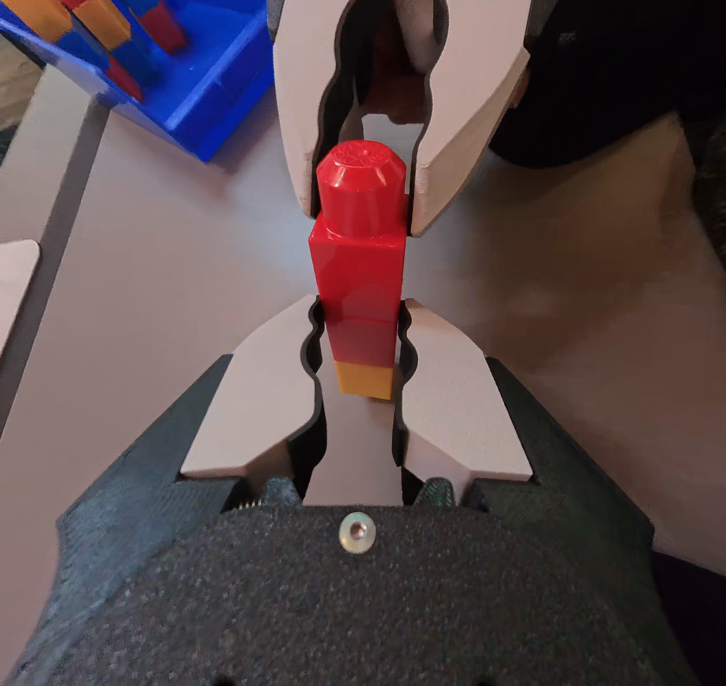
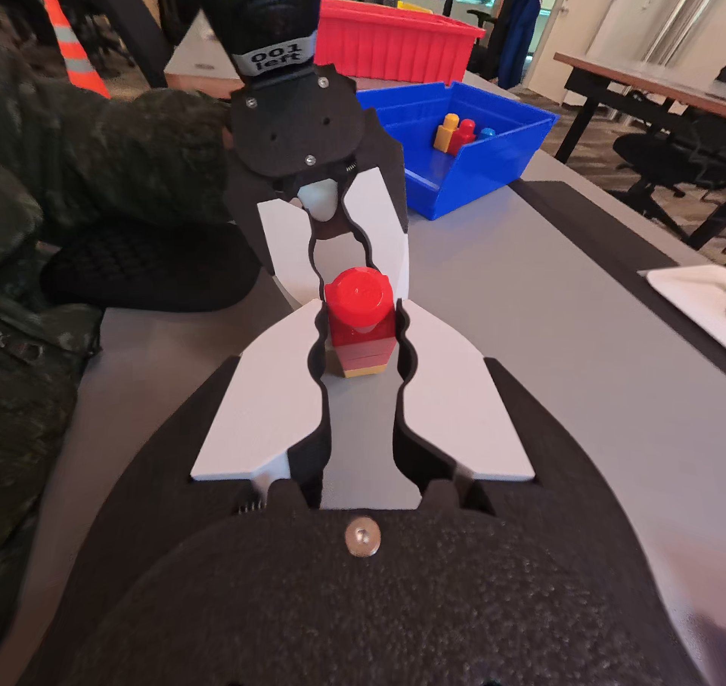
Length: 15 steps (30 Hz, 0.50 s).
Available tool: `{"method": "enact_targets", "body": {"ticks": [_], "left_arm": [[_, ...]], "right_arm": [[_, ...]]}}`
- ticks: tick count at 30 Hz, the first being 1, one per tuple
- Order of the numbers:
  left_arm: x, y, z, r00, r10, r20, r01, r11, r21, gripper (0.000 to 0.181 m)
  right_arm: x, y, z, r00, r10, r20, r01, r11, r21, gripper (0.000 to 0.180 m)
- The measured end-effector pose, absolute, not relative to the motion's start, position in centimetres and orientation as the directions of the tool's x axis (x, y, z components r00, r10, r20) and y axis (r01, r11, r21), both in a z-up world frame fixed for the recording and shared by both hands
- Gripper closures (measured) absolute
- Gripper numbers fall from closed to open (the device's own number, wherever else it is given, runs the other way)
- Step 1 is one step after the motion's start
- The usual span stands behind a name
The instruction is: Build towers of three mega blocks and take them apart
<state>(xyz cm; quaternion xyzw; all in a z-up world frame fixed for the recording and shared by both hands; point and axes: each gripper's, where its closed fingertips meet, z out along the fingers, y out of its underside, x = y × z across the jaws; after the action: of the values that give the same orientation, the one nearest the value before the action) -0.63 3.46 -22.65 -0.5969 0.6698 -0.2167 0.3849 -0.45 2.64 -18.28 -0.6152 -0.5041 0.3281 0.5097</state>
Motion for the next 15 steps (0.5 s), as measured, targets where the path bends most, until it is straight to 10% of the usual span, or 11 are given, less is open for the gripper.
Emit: {"method": "enact_targets", "body": {"ticks": [5, 10, 15], "left_arm": [[-1.3, 5.6, -17.3, 0.163, -0.966, -0.202, -0.382, 0.126, -0.915, 0.138], [-4.7, 9.6, -13.3, 0.386, -0.918, -0.087, -0.091, 0.056, -0.994, 0.18], [-7.3, 12.1, -11.7, 0.52, -0.854, -0.003, 0.044, 0.03, -0.999, 0.181]], "right_arm": [[2.6, 4.3, -13.0, 0.357, 0.923, 0.142, 0.24, 0.057, -0.969, 0.147], [12.8, 11.9, -8.3, 0.635, 0.76, 0.137, 0.294, -0.074, -0.953, 0.147], [24.9, 20.7, -8.3, 0.842, 0.526, 0.122, 0.319, -0.301, -0.899, 0.147]]}}
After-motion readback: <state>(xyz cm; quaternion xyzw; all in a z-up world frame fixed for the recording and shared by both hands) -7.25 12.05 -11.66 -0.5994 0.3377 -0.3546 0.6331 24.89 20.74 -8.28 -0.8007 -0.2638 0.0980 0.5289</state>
